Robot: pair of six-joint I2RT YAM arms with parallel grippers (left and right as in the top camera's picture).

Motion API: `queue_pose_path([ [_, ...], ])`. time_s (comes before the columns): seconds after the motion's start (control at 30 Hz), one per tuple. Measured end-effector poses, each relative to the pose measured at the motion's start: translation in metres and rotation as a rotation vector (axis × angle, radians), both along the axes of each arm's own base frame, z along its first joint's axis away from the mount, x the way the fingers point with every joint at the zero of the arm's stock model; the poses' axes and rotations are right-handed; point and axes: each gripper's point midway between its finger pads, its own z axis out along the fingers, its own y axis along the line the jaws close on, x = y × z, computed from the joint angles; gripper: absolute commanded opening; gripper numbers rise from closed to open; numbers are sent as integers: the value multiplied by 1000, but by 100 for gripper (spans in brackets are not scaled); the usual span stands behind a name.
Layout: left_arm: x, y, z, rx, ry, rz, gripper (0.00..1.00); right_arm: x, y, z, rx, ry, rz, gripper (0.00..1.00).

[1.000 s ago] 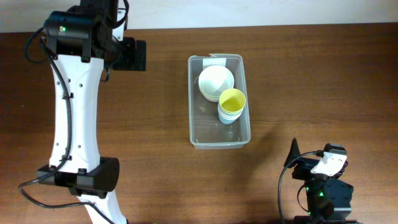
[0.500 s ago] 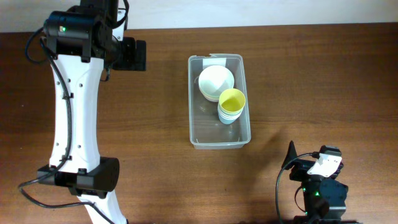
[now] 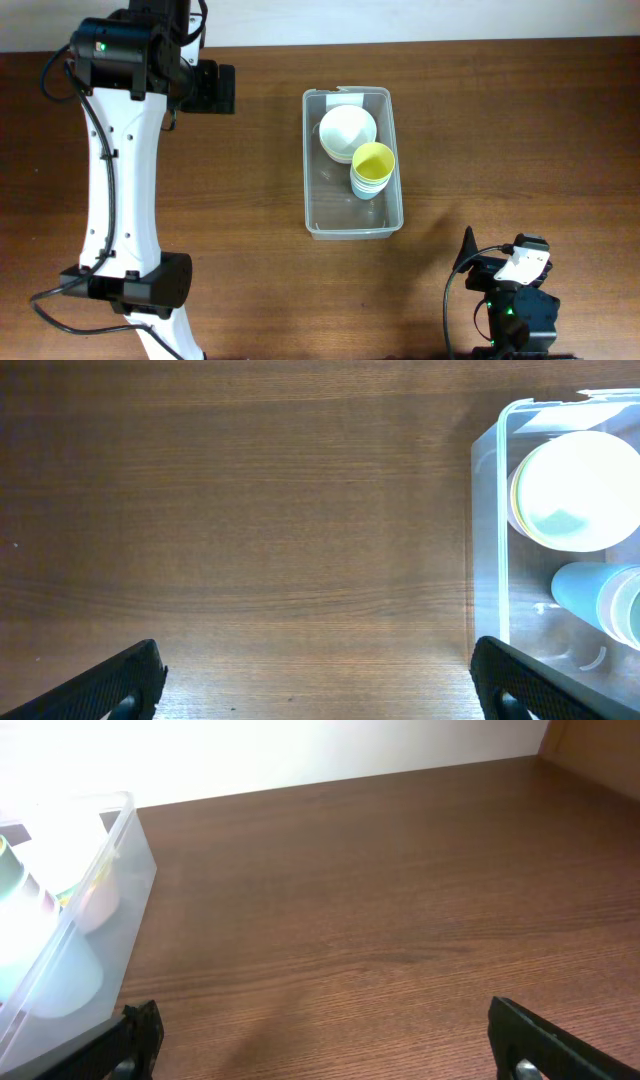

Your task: Pack container

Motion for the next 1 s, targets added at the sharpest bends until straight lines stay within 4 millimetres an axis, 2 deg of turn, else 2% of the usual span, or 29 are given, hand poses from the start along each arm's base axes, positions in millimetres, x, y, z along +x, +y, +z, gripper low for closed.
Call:
queue_pose_path([
  [0.47,-1,0,0,1,3,0,100,0,0,0,0,0,0,99],
  [0.6,3,6,6,31,-34,17,100,0,0,0,0,0,0,99],
  [0.7,10,10,28,38,-151,28,100,0,0,0,0,0,0,99],
  [0.83,5,16,76,28,-377,28,100,0,0,0,0,0,0,99],
  [0.93,-17,30,97,33,-502,44,100,0,0,0,0,0,0,99],
  [1.0,-33,40,101,35,-563,64,100,0,0,0,0,0,0,99],
])
